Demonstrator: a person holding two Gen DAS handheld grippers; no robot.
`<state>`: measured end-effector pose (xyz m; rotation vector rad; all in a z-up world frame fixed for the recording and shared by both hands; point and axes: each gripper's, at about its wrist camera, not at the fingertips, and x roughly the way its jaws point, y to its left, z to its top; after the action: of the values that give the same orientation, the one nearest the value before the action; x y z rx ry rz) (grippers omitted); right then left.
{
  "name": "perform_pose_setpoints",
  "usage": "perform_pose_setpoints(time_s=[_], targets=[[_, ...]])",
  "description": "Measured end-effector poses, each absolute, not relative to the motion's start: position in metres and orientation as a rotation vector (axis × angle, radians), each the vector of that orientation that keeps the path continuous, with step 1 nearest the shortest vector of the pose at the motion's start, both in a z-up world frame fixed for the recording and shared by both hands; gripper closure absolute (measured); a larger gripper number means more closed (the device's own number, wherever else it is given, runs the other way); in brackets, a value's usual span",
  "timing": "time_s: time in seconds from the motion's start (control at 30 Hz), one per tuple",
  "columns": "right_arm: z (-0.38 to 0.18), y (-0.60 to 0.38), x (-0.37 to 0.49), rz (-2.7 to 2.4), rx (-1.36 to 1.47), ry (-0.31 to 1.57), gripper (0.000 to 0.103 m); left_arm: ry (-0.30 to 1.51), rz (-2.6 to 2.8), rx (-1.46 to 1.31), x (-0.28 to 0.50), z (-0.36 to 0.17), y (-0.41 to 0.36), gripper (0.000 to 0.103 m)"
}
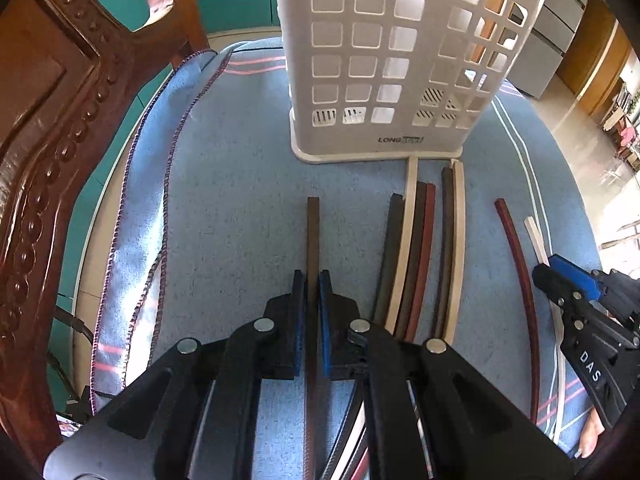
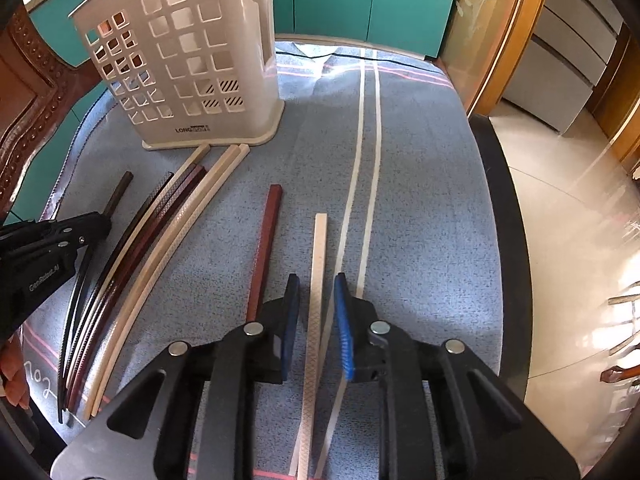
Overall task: Organize utensils
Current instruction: 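Lift both held chopsticks and carry them above the white basket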
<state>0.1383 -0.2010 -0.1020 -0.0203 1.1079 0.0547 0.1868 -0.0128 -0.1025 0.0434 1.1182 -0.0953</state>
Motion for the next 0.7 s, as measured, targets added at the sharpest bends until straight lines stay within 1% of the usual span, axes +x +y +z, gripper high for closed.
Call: perform_pose_setpoints(time_s=[0.03, 0.07, 0.1, 0.2, 0.3, 0.5, 0.6, 0.7], targets=[[-0.102, -0.201, 0.137, 0.055, -0.02, 1.105, 0.085, 1.116, -0.091, 0.043, 0.187, -0.103, -0.015, 0.095], [-0.102, -0.201, 0.137, 0.059, -0.019, 1.101, 0.088, 1.115, -0.087, 0.039, 0.193, -0.105, -0.024, 0.096], [-0.102, -0.201, 0.136, 0.07, -0.015, 1.1, 0.096, 1.112, -0.085, 0.034, 0.193, -0.105, -0.024, 0.096], [-0.097, -0.204, 0.132, 0.078, 0.012, 1.092, 0.097, 1.1, -0.089, 0.003, 0.19, -0.1, -0.022, 0.096], [-0.077, -0.214, 0.126, 0.092, 0.061, 1.037, 0.097, 1.047, -0.098, -0.011, 0.18, -0.082, -0.014, 0.096], [-0.027, -0.233, 0.105, 0.204, 0.183, 0.932, 0.097, 0.895, -0.186, -0.064, 0.135, -0.021, -0.011, 0.096], [0.008, -0.239, 0.088, 0.302, 0.243, 0.855, 0.097, 0.82, -0.228, -0.084, 0.115, 0.011, -0.008, 0.096], [0.038, -0.241, 0.073, 0.343, 0.267, 0.772, 0.096, 0.712, -0.265, -0.108, 0.095, 0.057, 0.001, 0.096]])
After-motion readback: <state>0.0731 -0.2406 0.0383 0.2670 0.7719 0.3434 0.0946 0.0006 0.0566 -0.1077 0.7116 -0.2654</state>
